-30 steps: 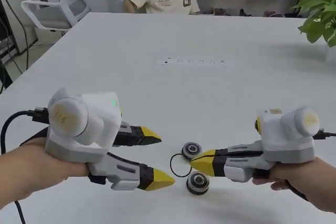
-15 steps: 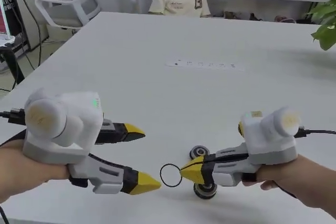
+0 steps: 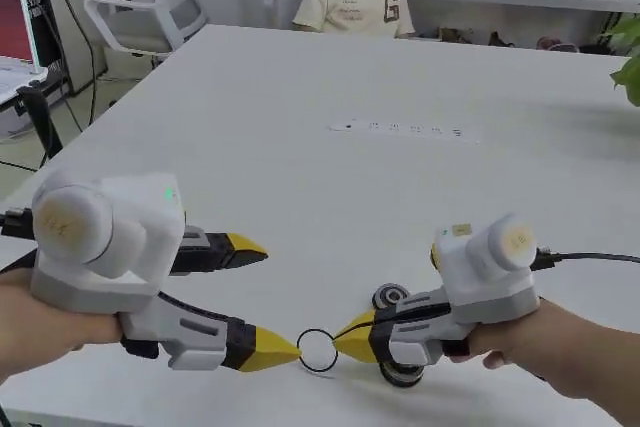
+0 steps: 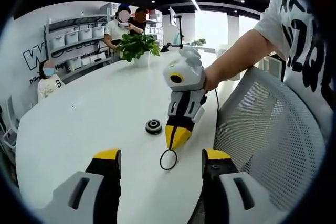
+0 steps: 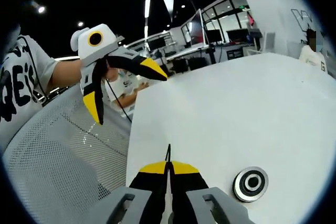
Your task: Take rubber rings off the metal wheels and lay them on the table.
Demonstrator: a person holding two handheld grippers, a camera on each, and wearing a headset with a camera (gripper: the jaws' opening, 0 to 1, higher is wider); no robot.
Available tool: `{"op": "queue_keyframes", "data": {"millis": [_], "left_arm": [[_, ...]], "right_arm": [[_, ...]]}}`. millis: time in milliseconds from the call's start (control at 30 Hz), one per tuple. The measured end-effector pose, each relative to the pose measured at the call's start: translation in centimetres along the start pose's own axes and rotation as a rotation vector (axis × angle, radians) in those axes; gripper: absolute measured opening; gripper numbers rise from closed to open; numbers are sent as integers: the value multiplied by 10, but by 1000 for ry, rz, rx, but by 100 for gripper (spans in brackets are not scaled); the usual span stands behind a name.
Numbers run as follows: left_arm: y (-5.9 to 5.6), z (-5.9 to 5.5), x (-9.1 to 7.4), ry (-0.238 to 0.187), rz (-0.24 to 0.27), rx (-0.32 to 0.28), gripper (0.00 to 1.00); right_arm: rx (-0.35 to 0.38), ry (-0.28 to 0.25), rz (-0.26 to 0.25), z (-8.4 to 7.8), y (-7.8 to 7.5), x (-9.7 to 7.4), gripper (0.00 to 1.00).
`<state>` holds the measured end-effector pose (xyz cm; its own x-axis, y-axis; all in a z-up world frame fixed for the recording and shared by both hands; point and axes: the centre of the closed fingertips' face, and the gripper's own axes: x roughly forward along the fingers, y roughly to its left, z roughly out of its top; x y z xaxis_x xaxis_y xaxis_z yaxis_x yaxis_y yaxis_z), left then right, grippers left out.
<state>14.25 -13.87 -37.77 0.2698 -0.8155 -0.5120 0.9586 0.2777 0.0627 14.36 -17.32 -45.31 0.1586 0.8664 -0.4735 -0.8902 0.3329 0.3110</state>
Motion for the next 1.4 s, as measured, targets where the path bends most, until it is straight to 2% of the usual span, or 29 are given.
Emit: {"op": "queue_keyframes", "data": {"millis": [267,400,600,933,1067,1400], "left_arm": [[0,-3,0,5,-2,-3,60],[1,-3,1,6,-4,-1,60],[0,-1,3,11,-12,1,60],[-7,-1,14,26,-46,7,59],[-10,1,20,34,-64,15,59],[-14,16,38,26,-95,42,58]], "right_arm": [[-47,16,-40,-2,-10,0,0],[-68,16,-59,-2,-13,-2,11],[-77,8,-74,-2,-15,-8,21],[-59,-53,-121,2,-22,-30,24],[-62,-62,-129,1,-20,-38,25],[-63,-107,-163,1,-18,-64,26]]}}
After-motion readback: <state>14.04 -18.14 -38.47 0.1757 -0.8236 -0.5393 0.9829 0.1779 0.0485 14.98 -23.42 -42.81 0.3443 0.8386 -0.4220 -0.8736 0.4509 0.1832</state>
